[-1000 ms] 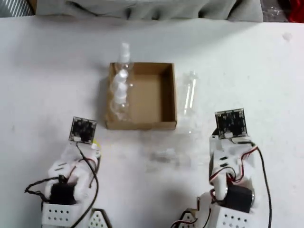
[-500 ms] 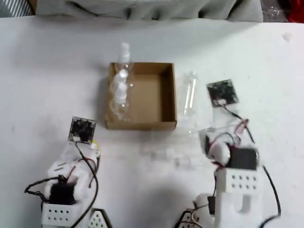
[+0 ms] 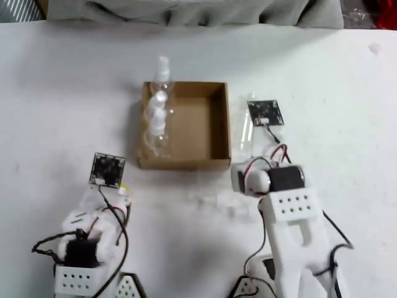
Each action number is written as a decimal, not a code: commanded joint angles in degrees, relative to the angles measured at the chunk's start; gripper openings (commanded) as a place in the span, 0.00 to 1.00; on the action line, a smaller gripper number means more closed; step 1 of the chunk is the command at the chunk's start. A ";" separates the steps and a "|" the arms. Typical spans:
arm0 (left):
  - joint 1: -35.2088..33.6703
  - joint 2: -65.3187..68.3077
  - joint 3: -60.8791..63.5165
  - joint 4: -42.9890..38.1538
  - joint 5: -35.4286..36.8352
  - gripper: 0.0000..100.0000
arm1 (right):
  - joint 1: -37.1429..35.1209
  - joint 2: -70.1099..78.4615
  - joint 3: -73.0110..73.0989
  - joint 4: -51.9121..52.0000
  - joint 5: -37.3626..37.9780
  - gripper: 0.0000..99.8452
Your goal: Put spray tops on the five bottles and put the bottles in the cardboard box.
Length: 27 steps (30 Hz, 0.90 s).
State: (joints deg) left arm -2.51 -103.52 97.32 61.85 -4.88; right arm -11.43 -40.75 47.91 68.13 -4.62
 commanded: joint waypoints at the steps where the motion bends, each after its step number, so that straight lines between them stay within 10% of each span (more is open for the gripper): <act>1: -0.48 -0.92 -0.26 0.26 -0.53 0.02 | -0.57 4.44 -2.73 -3.30 -6.42 0.15; 11: -0.48 -0.92 -0.26 0.26 -0.53 0.02 | -1.19 12.09 -2.99 -9.19 -29.45 0.27; 27: -0.48 -0.92 -0.26 0.35 -0.53 0.02 | -0.13 25.19 -2.99 -15.60 -30.86 0.29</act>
State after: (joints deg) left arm -2.51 -103.52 97.32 61.85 -4.88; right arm -12.04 -17.27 45.27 53.10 -35.30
